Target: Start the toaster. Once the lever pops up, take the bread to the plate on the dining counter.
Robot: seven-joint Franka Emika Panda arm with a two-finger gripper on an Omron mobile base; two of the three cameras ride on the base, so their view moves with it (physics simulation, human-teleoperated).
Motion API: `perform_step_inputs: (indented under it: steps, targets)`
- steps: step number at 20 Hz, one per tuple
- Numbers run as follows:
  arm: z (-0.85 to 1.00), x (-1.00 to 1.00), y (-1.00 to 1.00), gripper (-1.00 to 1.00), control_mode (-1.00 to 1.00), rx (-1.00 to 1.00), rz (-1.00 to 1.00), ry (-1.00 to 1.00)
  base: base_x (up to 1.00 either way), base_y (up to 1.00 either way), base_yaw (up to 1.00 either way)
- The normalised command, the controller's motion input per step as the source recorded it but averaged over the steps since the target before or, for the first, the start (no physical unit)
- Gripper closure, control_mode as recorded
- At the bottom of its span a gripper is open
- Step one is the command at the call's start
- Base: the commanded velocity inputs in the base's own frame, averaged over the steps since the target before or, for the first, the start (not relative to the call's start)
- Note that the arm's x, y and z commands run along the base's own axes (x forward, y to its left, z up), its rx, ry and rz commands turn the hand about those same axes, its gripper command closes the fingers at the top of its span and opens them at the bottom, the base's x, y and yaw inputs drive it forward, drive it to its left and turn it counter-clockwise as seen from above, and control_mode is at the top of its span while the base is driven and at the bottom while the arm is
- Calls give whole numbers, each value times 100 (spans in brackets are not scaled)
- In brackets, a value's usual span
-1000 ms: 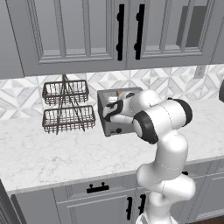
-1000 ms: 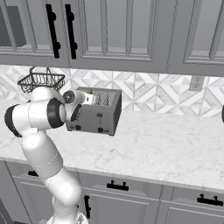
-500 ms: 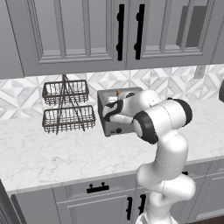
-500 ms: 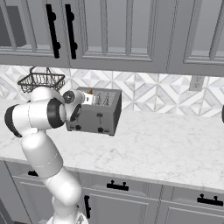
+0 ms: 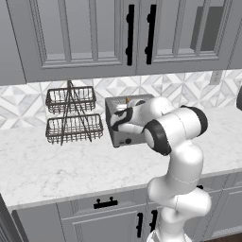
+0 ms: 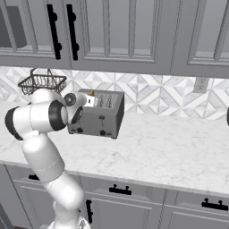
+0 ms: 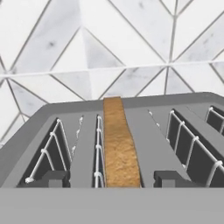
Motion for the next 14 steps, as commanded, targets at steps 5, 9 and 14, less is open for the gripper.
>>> perform_step_inputs:
  steps: [5,9,14]
  targets:
    - [0,0,-6,100,-100,0,0,-3,0,0,0]
    - [0,0,-14,100,-100,0,0,-3,0,0,0]
    - [0,0,-12,100,-100,0,0,-5,0,0,0]
